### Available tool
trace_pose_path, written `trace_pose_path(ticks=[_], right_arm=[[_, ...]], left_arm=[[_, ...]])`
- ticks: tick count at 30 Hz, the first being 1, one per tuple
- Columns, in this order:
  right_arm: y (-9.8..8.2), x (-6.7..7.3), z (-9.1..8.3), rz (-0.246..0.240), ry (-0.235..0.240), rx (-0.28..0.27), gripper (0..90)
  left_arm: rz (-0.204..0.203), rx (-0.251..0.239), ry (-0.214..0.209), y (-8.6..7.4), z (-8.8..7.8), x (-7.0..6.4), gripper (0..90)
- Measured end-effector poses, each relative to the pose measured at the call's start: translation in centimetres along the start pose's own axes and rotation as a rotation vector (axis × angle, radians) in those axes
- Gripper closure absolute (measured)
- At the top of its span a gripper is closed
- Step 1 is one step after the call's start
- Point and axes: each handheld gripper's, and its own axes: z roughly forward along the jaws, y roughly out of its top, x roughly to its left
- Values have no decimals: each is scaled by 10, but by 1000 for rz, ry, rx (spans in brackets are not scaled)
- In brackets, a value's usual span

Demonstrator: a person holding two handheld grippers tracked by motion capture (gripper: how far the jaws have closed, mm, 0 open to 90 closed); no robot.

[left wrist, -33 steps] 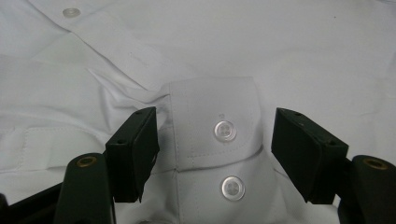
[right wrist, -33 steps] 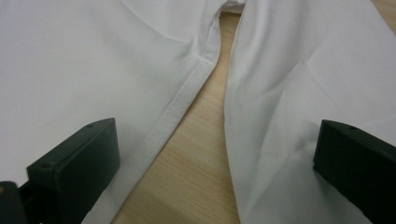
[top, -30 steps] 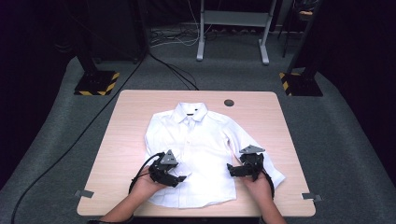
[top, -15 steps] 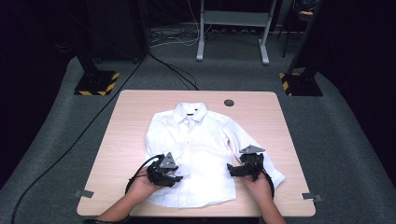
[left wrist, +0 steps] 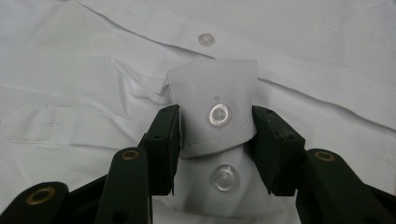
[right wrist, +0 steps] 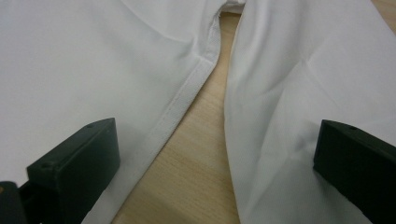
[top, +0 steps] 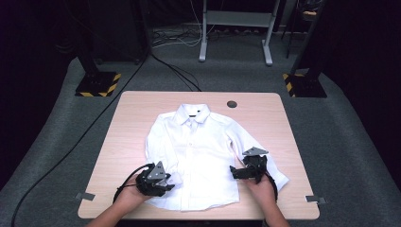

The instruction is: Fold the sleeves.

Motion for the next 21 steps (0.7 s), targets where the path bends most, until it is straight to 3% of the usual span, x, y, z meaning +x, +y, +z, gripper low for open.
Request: trace_pose_path(ticks=[4,8,14,21], right_arm=[[0,0,0,0,0,0,0],[0,0,0,0,0,0,0],[0,0,0,0,0,0,0],[0,0,0,0,0,0,0]], left_arm=[[-6,-2,-16,-5,-2,1,497],[-62,-41,-40,-8,-8,8,416],[-90,-75,-25,-6,-15,15,307],[-112,-117,-19,-1,-16,23,288]])
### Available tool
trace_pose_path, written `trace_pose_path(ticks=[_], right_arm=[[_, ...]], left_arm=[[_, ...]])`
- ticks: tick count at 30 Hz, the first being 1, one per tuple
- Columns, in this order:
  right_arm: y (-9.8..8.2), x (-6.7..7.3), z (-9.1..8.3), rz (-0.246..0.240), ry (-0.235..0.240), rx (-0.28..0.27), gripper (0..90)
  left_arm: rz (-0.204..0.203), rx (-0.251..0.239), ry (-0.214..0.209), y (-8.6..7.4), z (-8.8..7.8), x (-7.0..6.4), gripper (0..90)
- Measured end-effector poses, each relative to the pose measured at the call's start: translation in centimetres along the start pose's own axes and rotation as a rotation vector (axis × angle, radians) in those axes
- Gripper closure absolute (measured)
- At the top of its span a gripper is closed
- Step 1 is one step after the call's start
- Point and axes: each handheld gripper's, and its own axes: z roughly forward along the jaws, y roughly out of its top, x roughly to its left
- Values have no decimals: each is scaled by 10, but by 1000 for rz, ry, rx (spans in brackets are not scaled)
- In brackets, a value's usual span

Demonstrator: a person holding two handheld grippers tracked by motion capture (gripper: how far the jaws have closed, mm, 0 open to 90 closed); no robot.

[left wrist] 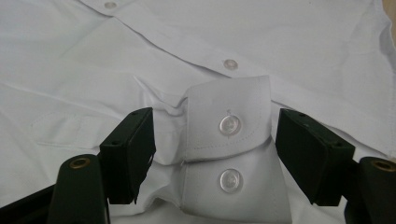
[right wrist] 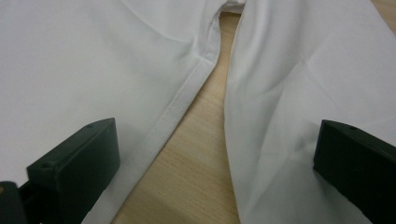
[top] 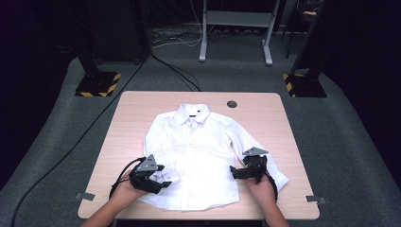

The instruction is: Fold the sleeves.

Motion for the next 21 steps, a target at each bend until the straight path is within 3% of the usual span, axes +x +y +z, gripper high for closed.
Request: trace_pose_path(ticks=[3,6,10,17,21], right_arm=[[0,0,0,0,0,0,0],[0,0,0,0,0,0,0],[0,0,0,0,0,0,0],[0,0,0,0,0,0,0],[0,0,0,0,0,0,0]], left_arm=[[-14,-37,-26,3,-9,2,294],[2,-57,-38,5,-16,0,293],[-1,-66,-20,6,-20,0,282],[-113,-34,59,-3,-6,28,263],[-138,-33,87,-9,0,38,260]])
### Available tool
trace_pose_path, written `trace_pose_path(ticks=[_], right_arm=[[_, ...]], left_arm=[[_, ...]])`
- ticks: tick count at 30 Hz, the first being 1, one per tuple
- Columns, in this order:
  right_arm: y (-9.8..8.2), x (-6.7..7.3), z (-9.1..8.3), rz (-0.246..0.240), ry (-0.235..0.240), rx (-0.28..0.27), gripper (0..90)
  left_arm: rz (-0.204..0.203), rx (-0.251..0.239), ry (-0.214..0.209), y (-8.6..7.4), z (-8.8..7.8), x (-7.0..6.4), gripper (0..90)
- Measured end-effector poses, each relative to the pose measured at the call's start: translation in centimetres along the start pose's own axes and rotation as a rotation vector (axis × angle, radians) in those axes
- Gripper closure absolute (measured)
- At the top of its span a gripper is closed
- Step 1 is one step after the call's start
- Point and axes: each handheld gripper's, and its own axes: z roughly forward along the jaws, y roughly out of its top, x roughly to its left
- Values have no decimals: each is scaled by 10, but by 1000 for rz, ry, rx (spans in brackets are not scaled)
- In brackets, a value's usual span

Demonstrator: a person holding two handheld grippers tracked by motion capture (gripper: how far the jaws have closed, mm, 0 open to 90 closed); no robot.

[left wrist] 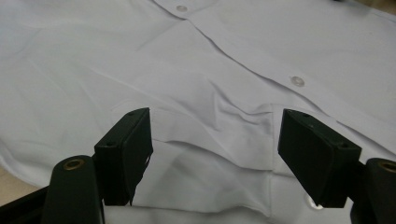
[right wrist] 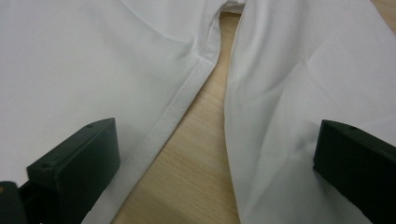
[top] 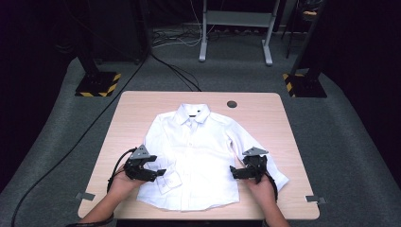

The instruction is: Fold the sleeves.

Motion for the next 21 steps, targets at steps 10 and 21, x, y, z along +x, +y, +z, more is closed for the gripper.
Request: trace_pose_path(ticks=[10,21], right_arm=[[0,0,0,0,0,0,0],[0,0,0,0,0,1,0]], left_arm=[[-46,25,58,-9,9,12,252],[-17,53,76,-13,14,7,248]])
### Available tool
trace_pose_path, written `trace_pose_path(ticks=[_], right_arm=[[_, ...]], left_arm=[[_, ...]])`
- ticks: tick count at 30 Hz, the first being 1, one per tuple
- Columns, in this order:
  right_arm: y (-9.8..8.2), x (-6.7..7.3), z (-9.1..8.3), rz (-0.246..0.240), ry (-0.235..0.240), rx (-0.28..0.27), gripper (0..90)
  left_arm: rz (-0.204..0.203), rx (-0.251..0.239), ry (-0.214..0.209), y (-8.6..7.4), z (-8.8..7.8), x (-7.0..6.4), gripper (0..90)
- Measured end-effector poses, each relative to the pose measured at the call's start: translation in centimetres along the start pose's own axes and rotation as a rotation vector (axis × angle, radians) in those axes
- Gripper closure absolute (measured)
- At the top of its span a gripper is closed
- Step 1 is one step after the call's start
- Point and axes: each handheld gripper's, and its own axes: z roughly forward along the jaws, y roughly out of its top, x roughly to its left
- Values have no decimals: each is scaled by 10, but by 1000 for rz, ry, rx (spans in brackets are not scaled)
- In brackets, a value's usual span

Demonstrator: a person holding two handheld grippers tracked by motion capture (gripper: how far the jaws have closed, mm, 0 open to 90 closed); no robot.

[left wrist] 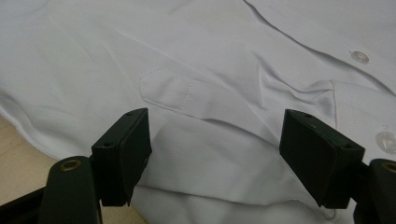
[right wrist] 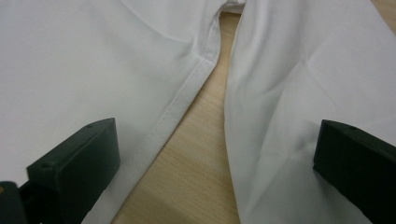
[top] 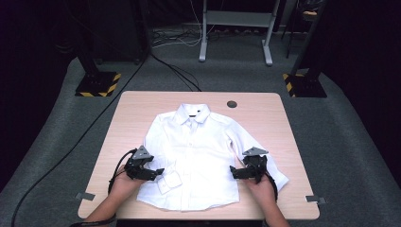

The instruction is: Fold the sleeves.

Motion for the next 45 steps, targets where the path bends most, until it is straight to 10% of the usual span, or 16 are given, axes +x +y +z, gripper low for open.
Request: trace_pose_path(ticks=[16,25,45], right_arm=[[1,-2,-1,-10,15,13,10],[1,-11,-11,22,39,-1,236],[-7,-47,-42,89,-5,-53,431]], left_arm=[[26,-17,24,-7,3,-5,233],[19,-16,33,-7,3,-9,232],[39,-11,40,-9,-3,-14,231]])
